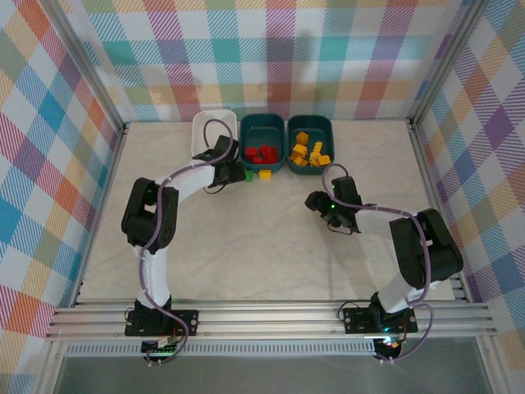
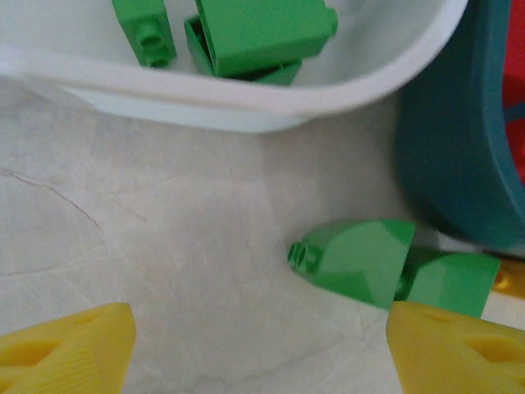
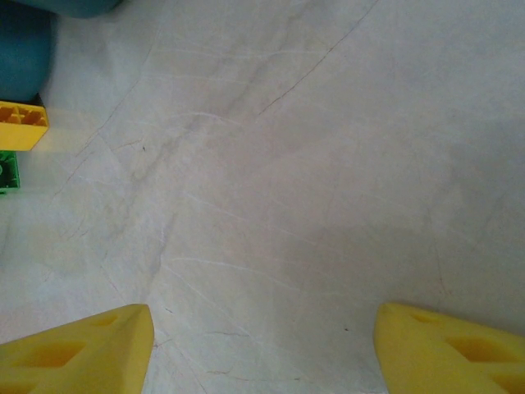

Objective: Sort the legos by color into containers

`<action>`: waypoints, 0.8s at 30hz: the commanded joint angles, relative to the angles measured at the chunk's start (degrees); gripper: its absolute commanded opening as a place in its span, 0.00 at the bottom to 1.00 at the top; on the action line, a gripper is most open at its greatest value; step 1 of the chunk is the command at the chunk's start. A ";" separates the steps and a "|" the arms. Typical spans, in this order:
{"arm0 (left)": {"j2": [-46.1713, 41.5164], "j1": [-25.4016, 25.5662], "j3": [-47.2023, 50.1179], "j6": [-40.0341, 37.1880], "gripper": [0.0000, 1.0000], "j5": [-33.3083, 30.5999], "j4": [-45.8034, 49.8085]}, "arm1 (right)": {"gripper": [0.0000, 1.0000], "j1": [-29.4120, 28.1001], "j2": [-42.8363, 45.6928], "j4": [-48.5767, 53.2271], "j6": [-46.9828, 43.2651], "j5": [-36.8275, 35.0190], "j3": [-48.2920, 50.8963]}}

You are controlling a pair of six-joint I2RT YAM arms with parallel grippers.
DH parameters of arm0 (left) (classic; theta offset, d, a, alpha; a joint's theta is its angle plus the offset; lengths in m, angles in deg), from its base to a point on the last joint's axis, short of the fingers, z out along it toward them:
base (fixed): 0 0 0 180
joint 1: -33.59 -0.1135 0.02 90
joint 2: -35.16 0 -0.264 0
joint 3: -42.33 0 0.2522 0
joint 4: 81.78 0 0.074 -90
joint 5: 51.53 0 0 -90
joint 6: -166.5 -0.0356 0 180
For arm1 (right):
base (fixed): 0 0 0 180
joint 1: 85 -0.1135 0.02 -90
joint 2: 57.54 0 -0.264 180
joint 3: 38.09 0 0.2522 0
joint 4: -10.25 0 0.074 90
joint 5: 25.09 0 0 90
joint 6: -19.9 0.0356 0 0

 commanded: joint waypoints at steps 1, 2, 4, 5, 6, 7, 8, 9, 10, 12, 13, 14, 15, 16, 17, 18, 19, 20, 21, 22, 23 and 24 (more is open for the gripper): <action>1.95 -0.40 -2.03 2.37 0.79 -2.15 -0.27 | 0.72 -0.31 -1.60 -2.19 -1.48 -1.07 -0.22; 2.71 -0.40 -3.10 2.33 0.79 -2.03 0.45 | 0.72 -0.31 -1.58 -2.26 -1.47 -0.97 -0.22; 4.37 -0.40 -4.75 2.36 0.78 -1.37 1.26 | 0.72 -0.31 -1.57 -2.15 -1.47 -1.00 -0.22; 4.84 -0.40 -5.03 2.49 0.77 -1.10 1.27 | 0.72 -0.31 -1.47 -2.13 -1.56 -1.06 -0.23; 5.05 -0.40 -4.92 2.56 0.77 -0.93 0.96 | 0.72 -0.31 -1.40 -2.10 -1.64 -1.16 -0.27; 5.01 -0.40 -4.60 2.56 0.77 -0.53 0.23 | 0.72 -0.31 -1.31 -1.99 -1.69 -1.26 -0.27; 4.95 -0.40 -4.07 2.59 0.77 -0.22 -0.66 | 0.72 -0.31 -1.10 -1.88 -1.74 -1.32 -0.27; 4.90 -0.40 -3.83 2.62 0.77 -0.08 -1.15 | 0.72 -0.30 -1.01 -1.80 -1.83 -1.40 -0.17; 4.94 -0.43 -3.90 2.55 0.76 -0.07 -1.23 | 0.72 -0.31 -0.88 -1.79 -1.96 -1.56 -0.17; 5.19 -0.40 -4.15 2.51 0.76 -0.07 -1.16 | 0.73 -0.31 -0.88 -1.84 -1.92 -1.71 -0.14; 5.29 -0.40 -4.18 2.55 0.76 -0.08 -1.19 | 0.72 -0.31 -1.03 -1.87 -1.93 -1.66 -0.20; 5.47 -0.40 -4.38 2.40 0.76 -0.25 -0.93 | 0.72 -0.31 -1.19 -1.91 -1.97 -1.43 -0.22; 5.57 -0.40 -4.50 2.47 0.76 -0.42 -0.83 | 0.73 -0.31 -1.31 -1.97 -1.92 -1.35 -0.33; 5.64 -0.40 -4.31 2.52 0.75 -0.45 -0.83 | 0.72 -0.29 -1.33 -2.01 -1.83 -1.35 -0.33; 5.57 -0.40 -4.18 2.54 0.74 -0.36 -0.78 | 0.72 -0.31 -1.26 -1.92 -1.81 -1.38 -0.32; 5.40 -0.40 -4.02 2.56 0.74 -0.18 -0.77 | 0.72 -0.28 -1.14 -1.83 -1.93 -1.37 -0.26; 5.04 -0.40 -3.73 2.66 0.74 -0.03 -0.93 | 0.73 -0.31 -0.95 -1.80 -1.99 -1.48 -0.17; 4.61 -0.40 -3.28 2.70 0.73 0.02 -1.03 | 0.72 -0.28 -0.87 -1.79 -2.00 -1.62 -0.18; 4.35 -0.35 -3.09 2.77 0.73 -0.26 -1.05 | 0.72 -0.30 -0.74 -1.74 -2.09 -1.76 -0.15; 4.09 -0.40 -3.02 2.66 0.73 -0.49 -0.78 | 0.72 -0.31 -0.68 -1.62 -2.17 -1.82 -0.18; 4.08 -0.40 -3.14 2.39 0.72 -0.61 -0.07 | 0.72 -0.29 -0.62 -1.50 -2.26 -1.93 -0.13; 4.03 -0.40 -3.42 1.85 0.72 -0.81 0.84 | 0.72 -0.31 -0.53 -1.50 -2.27 -2.00 -0.17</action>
